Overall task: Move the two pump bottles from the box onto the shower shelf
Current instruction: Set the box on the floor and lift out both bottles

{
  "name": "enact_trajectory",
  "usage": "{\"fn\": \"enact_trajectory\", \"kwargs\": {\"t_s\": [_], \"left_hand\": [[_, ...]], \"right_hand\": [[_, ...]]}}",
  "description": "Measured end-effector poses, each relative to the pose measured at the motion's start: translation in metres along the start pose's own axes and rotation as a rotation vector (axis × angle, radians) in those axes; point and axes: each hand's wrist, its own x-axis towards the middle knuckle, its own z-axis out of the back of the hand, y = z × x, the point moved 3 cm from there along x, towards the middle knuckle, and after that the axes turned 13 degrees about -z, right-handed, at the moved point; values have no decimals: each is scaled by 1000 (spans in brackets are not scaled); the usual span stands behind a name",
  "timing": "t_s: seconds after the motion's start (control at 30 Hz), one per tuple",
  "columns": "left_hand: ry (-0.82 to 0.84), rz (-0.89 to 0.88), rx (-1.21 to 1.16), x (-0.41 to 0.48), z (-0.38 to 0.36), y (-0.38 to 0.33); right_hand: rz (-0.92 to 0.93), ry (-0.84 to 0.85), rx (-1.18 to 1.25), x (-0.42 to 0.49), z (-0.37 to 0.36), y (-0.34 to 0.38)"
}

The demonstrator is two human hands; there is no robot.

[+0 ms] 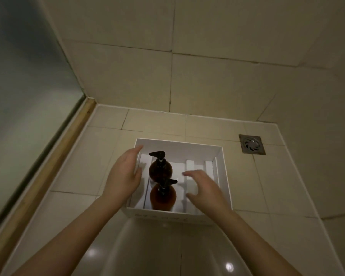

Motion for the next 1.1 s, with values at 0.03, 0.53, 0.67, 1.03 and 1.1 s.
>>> {"fn": "enact_trajectory", "kwargs": {"t_s": [0.03,0.53,0.67,1.03,1.1], "left_hand": [[72,24,-38,4,-6,-1],[462,242,-329,24,-59,13],[423,236,-290,20,-61,14],[473,195,-269,21,-55,10],[511,185,-289,22,-58,10]], "right_hand": [[1,136,-17,3,-11,7],[8,373,101,13,-48,11],[-18,355,102,14,-38,4],[-4,313,133,20,-30,-13],[3,322,142,21,-30,-15]]}}
